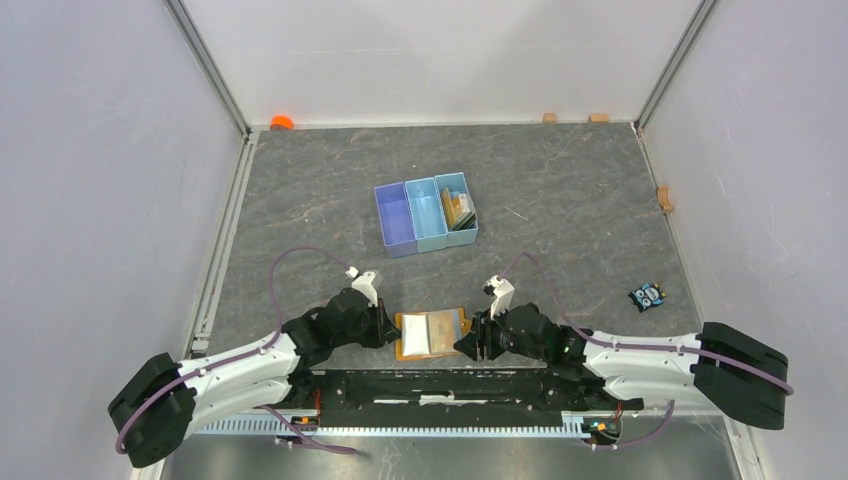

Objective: Put the credit cards into the card holder
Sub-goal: Turn over the card slot in the card holder.

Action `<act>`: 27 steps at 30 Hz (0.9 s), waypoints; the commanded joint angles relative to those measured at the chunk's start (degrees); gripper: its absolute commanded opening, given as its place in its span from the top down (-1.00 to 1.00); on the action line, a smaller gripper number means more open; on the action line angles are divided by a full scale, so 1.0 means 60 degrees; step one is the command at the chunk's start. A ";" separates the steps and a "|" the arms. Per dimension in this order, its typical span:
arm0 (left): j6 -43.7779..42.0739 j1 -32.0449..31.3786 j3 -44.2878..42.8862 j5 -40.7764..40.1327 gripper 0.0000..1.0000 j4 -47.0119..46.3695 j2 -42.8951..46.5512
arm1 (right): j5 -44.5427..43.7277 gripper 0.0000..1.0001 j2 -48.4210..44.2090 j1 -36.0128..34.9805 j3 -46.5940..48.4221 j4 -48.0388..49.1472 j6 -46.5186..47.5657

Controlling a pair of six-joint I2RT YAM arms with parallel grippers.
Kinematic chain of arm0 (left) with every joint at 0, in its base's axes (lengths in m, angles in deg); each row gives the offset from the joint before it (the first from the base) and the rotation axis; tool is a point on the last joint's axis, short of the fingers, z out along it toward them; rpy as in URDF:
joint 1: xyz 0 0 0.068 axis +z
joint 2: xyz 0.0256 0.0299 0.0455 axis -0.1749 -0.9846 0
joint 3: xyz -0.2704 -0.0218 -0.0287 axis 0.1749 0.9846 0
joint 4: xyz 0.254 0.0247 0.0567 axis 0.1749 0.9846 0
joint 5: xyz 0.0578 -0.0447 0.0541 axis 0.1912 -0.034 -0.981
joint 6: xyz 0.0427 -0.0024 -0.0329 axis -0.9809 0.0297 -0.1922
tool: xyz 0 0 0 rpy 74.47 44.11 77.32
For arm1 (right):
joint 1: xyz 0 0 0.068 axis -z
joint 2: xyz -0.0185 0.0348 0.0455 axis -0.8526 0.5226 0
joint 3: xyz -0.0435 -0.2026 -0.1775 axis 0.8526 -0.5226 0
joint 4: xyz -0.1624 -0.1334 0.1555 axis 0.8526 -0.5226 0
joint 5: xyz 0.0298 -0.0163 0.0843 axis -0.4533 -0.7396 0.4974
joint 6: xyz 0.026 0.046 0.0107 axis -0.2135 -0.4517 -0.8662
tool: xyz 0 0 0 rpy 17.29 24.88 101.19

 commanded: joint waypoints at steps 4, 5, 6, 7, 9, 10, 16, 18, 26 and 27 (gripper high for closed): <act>-0.0263 0.0050 0.0070 0.0001 0.96 0.0096 0.0075 | -0.0093 0.02 0.0246 -0.0052 0.0441 0.0995 -0.0230; -0.0256 0.0058 0.0070 0.0002 0.96 0.0093 0.0077 | -0.0055 0.04 0.0305 -0.0052 0.0431 0.1059 -0.0245; -0.0274 0.0050 0.0070 0.0002 0.96 0.0100 0.0072 | -0.0032 0.07 0.0354 -0.0049 0.0437 0.1134 -0.0260; -0.0275 0.0050 0.0081 0.0012 0.96 0.0095 0.0077 | 0.0019 0.10 0.0396 -0.0045 0.0432 0.1174 -0.0282; -0.0278 0.0050 0.0070 0.0015 0.96 0.0095 0.0072 | 0.0072 0.15 0.0446 -0.0051 0.0477 0.1228 -0.0289; -0.0278 0.0050 0.0064 0.0029 0.96 0.0092 0.0080 | 0.0075 0.17 0.0437 -0.0054 0.0479 0.1236 -0.0289; -0.0292 0.0050 0.0070 0.0048 0.96 0.0096 0.0063 | -0.0137 0.17 0.0582 -0.0050 0.0555 0.0879 -0.0372; -0.0292 0.0050 0.0070 0.0047 0.95 0.0091 0.0072 | -0.0120 0.17 0.0779 -0.0048 0.0539 0.0833 -0.0480; -0.0292 0.0050 0.0070 0.0062 0.96 0.0093 0.0072 | 0.0124 0.18 0.1325 -0.0058 0.0573 0.1104 -0.0670; -0.0292 0.0050 0.0070 0.0064 0.96 0.0096 0.0072 | 0.0144 0.18 0.1362 -0.0052 0.0573 0.1152 -0.0684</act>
